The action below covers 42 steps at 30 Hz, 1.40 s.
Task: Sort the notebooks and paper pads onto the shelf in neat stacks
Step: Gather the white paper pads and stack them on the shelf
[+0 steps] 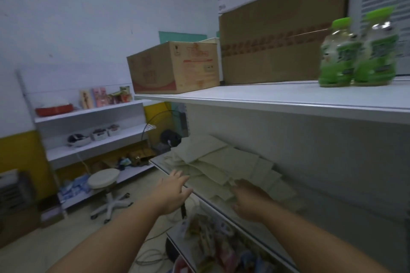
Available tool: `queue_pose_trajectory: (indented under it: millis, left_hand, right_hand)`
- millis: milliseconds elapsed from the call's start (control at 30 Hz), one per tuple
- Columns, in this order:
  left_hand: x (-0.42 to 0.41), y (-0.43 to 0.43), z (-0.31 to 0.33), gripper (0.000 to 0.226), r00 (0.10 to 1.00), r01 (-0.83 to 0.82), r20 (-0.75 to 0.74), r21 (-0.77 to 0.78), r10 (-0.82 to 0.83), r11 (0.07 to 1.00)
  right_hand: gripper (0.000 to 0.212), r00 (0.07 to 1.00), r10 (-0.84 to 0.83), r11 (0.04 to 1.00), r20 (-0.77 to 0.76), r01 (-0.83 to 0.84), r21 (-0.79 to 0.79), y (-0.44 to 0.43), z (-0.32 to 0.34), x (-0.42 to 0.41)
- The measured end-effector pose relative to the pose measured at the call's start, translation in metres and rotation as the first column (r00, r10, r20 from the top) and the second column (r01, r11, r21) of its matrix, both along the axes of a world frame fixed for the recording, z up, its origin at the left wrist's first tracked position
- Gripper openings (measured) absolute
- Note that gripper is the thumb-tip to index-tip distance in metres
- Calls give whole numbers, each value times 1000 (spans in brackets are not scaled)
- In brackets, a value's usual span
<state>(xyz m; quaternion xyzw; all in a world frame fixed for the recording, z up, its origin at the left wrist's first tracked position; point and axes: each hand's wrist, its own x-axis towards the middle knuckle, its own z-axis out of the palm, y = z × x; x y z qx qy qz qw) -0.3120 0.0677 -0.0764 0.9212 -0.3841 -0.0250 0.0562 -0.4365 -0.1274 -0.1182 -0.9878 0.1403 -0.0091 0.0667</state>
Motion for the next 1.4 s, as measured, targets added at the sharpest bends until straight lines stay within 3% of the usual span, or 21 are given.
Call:
queue_pose_trajectory:
  millis: [300, 467, 533, 633, 700, 767, 833, 933, 1000, 1100, 1167, 1267, 1300, 1400]
  left_hand:
    - [84, -7, -20, 54, 990, -24, -139, -147, 4, 989]
    - [145, -19, -20, 46, 983, 10, -176, -255, -56, 967]
    - [177, -27, -21, 41, 981, 38, -171, -322, -97, 946]
    - [219, -37, -26, 37, 966, 26, -219, -443, -137, 896]
    - [240, -39, -31, 38, 946, 75, -248, -461, -210, 884]
    - [259, -39, -35, 37, 916, 150, -267, -466, -299, 872]
    - [274, -36, -33, 32, 885, 189, -280, -516, -373, 836]
    - [296, -34, -32, 23, 876, 52, -312, -697, -367, 715]
    - [308, -38, -35, 18, 840, -56, -391, -753, -376, 656]
    - [309, -48, -42, 14, 727, -189, -550, -735, -410, 651]
    - [301, -58, -42, 15, 584, -286, -682, -680, -440, 674]
    - [287, -71, -34, 22, 98, -412, -844, -517, -527, 751]
    - [285, -74, -33, 22, 4, -426, -839, -494, -544, 758]
    - [280, -77, -35, 34, 30, -461, -830, -506, -557, 729]
  right_hand:
    - [37, 997, -6, 1000, 72, 7, -14, -6, -15, 121]
    - [33, 954, -237, 943, 183, 181, 277, 4, 1, 177]
    - [36, 908, -403, 802, 119, 287, 524, 10, 1, 204]
    - [42, 772, -634, 328, -41, 317, 890, 19, -3, 243]
    - [40, 696, -706, 62, -135, 251, 966, 27, -3, 261]
    - [35, 637, -757, -15, -142, 200, 980, 35, 0, 271]
    - [30, 606, -789, 40, -106, 222, 974, 38, 1, 276]
    - [28, 603, -798, 204, -3, 276, 939, 41, 4, 272]
    - [24, 541, -836, 218, 93, 172, 961, 42, 5, 264]
    - [27, 460, -875, 193, 151, 44, 980, 48, 3, 245]
    - [25, 484, -862, 179, 148, 19, 984, 53, 1, 232]
    - [23, 546, -819, 217, 179, 5, 976, 57, 3, 224]
    - [22, 553, -808, 265, 204, 31, 964, 58, 6, 222]
    - [28, 547, -797, 462, 256, 279, 842, 48, 4, 212]
